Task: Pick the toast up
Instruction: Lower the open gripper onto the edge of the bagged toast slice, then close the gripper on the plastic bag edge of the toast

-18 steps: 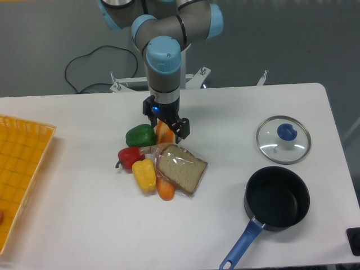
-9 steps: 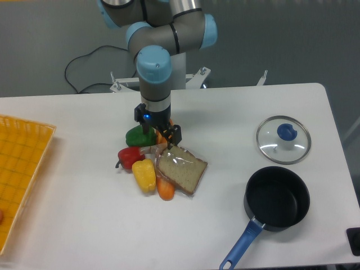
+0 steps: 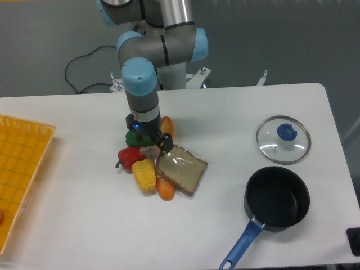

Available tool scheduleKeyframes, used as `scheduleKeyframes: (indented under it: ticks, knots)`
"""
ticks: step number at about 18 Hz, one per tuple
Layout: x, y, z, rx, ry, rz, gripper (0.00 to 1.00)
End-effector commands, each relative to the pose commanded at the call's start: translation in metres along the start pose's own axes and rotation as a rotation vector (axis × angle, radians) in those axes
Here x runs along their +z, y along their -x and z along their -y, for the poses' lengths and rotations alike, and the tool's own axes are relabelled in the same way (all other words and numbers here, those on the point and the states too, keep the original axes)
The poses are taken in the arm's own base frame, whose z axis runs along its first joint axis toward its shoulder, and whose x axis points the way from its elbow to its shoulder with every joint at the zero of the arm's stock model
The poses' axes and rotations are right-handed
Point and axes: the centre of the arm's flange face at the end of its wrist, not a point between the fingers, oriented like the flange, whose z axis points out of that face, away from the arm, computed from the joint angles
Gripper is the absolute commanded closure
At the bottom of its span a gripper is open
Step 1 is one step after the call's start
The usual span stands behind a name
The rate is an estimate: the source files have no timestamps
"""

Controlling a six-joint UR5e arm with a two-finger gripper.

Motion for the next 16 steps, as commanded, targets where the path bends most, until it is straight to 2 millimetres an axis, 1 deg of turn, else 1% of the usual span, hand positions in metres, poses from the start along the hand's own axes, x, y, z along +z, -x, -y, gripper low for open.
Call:
scheduleKeyframes:
  ticks: [2,5,7,9,10,12,16]
  knots:
    - [0.0017,-0.0014,0.0008,0.003,0.003,-0.004,0.28]
    - [0.004,-0.0018,0.0011,0.006,0.008,-0.005,0.41]
    - [0.0041,-0.0008,-0.0002,0.006,0.022,0.004,0.53]
    - [0.005,0.0,-0.0014,0.006,0.034,0.011,0.7]
    - [0.0057,-0.0005,-0.0019,0.008,0.036,0.009,0.76]
    - [0.0052,0.0006,-0.0019,0.008,0.035,0.01,0.82]
    - [0.0008,0.0053,-0.0008,0.006,0.03,0.017,0.89]
